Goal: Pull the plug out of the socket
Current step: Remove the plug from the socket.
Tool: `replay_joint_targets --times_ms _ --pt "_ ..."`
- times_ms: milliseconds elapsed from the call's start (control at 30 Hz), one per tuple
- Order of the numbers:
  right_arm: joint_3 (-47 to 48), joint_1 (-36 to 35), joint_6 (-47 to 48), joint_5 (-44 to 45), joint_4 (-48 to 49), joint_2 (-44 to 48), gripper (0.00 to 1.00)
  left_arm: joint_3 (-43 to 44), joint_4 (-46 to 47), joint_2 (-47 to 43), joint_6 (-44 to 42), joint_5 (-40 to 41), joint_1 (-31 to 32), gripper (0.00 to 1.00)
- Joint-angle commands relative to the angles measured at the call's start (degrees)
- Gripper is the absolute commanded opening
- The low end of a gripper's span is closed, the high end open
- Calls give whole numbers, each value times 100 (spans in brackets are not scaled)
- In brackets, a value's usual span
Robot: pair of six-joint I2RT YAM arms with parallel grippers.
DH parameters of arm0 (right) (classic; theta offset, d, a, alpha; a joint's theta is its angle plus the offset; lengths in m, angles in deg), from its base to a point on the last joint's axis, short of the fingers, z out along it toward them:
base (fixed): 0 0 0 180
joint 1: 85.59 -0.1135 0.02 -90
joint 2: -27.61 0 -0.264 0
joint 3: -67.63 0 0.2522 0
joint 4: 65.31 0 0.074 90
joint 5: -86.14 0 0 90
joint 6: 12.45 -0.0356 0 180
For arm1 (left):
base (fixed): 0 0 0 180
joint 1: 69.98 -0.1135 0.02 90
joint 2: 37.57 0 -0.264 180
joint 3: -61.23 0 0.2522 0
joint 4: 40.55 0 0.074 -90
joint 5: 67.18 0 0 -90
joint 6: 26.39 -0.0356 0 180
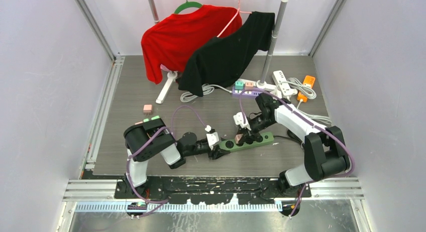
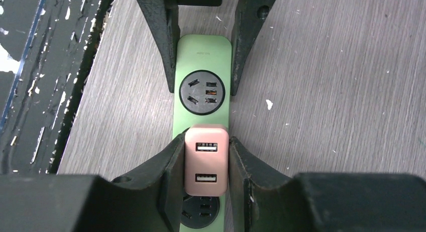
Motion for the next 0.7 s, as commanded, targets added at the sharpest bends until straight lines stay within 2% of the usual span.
replay_joint_targets --times_ms 0,167,233,367,667 --pt "230 -62 490 -312 -1052 222 2 -228 -348 92 -17 419 -140 0" --pt "57 -253 -534 -311 -39 308 1 -228 -349 90 -4 417 -142 0" --pt "31 -249 -676 -133 119 359 1 -221 -351 91 5 419 -141 0" --pt "-4 -85 -564 43 103 445 1 -219 -350 99 1 405 -135 0" --pt "-43 -32 -73 -249 -234 400 1 -221 -350 98 1 365 -143 0"
